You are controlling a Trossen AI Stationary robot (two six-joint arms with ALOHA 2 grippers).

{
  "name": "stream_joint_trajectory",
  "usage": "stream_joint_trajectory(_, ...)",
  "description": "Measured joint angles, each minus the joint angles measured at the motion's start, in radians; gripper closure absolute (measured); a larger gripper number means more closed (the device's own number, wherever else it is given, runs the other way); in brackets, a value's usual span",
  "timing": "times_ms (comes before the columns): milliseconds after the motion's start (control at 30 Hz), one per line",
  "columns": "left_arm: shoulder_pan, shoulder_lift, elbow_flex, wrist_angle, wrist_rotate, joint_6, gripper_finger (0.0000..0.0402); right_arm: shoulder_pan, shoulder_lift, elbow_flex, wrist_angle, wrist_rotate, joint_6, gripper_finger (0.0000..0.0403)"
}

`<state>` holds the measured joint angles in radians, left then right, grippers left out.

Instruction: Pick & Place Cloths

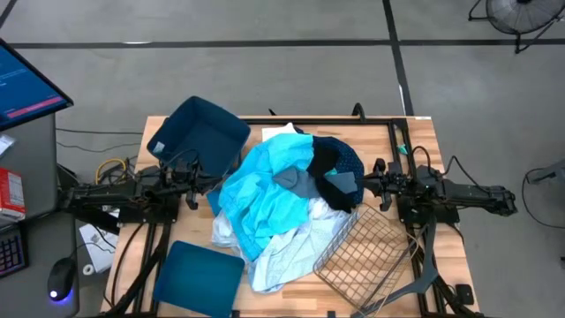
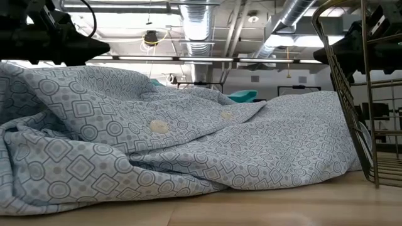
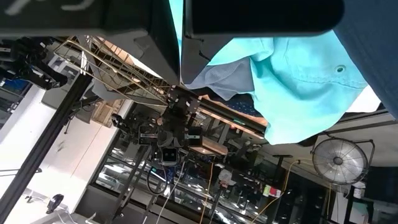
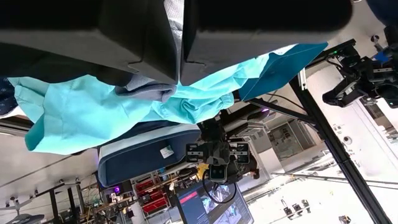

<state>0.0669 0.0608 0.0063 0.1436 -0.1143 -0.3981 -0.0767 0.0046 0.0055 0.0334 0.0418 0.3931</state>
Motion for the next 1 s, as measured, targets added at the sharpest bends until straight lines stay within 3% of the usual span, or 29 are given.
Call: stream_joint_trajectory(1000,0.0,0.0,0.0,0.024,0.0,0.0,0.0401,0.0,0.0,0.0,0.0,0.0,0.0,0.0385)
